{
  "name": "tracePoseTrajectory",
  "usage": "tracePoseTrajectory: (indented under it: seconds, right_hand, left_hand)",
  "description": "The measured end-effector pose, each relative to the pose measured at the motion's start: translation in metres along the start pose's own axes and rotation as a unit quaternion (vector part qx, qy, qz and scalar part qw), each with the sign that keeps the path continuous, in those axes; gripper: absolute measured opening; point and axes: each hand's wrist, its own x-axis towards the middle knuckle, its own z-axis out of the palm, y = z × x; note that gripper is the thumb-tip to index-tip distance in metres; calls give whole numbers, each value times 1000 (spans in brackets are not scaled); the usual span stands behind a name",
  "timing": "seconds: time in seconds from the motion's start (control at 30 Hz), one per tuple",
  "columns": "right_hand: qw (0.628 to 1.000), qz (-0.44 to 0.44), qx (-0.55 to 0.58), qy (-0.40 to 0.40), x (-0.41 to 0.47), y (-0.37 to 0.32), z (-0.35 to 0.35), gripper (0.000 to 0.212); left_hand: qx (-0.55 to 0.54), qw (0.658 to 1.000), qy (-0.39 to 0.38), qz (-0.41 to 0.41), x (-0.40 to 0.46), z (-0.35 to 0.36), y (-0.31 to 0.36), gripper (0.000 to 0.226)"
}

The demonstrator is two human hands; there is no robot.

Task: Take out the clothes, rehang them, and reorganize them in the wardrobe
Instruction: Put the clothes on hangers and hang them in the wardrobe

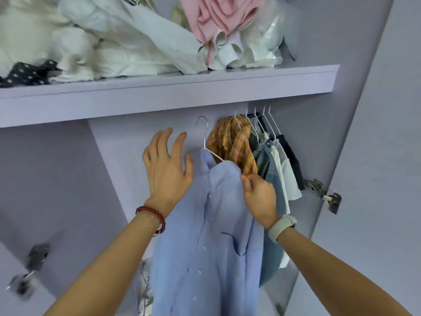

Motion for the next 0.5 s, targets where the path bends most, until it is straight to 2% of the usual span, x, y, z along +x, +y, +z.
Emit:
tracePoseTrajectory:
  seconds: [0.1, 0.23, 0.37, 0.5]
  right_hand:
    - [999, 8, 23, 30, 37, -3, 17, 29]
    - [996, 22, 57, 71, 84, -10, 34, 30]
    - [991, 57, 72, 99, 117, -8, 55, 30]
    - [993, 92, 37, 70, 129, 4, 74, 29]
  left_hand:
    - [94, 993, 33, 70, 33, 12, 9, 51]
    - [132, 991, 14, 15, 55, 34, 7, 62]
    - [183, 982, 49, 16, 56, 49, -4, 64]
    - [191, 979, 67, 19, 60, 57, -9, 69]
